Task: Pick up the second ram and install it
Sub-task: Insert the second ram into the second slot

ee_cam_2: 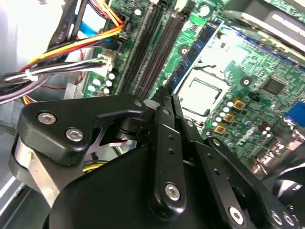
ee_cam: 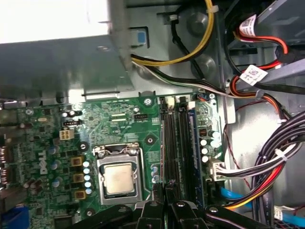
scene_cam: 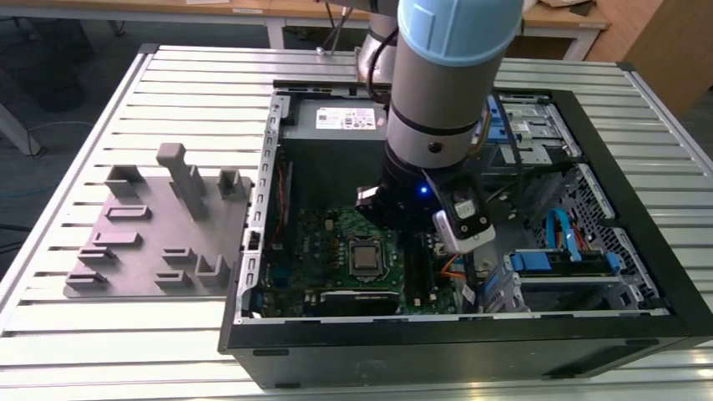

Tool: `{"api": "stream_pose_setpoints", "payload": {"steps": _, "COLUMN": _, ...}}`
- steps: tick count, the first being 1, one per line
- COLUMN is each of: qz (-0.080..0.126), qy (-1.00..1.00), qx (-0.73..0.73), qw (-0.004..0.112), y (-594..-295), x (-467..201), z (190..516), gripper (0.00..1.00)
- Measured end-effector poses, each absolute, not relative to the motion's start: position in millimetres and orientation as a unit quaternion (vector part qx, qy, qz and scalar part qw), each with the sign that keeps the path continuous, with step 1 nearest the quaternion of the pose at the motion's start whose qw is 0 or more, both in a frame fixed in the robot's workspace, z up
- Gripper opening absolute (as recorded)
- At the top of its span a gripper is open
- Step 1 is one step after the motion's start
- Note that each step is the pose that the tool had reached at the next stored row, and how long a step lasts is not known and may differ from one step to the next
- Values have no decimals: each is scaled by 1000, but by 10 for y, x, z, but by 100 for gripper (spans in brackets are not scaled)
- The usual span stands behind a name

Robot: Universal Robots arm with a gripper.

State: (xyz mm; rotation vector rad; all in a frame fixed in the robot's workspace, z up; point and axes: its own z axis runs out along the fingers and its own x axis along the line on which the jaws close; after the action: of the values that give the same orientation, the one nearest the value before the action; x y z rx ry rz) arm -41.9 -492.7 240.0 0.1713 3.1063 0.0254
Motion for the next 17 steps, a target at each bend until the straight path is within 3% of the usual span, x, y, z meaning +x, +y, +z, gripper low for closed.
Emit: {"api": "stream_pose_setpoints", "payload": {"steps": 17, "qz": 8, "qy": 998, "qx": 55, "qw": 15, "y": -4878, "x": -314, "z": 2267, "gripper": 11}}
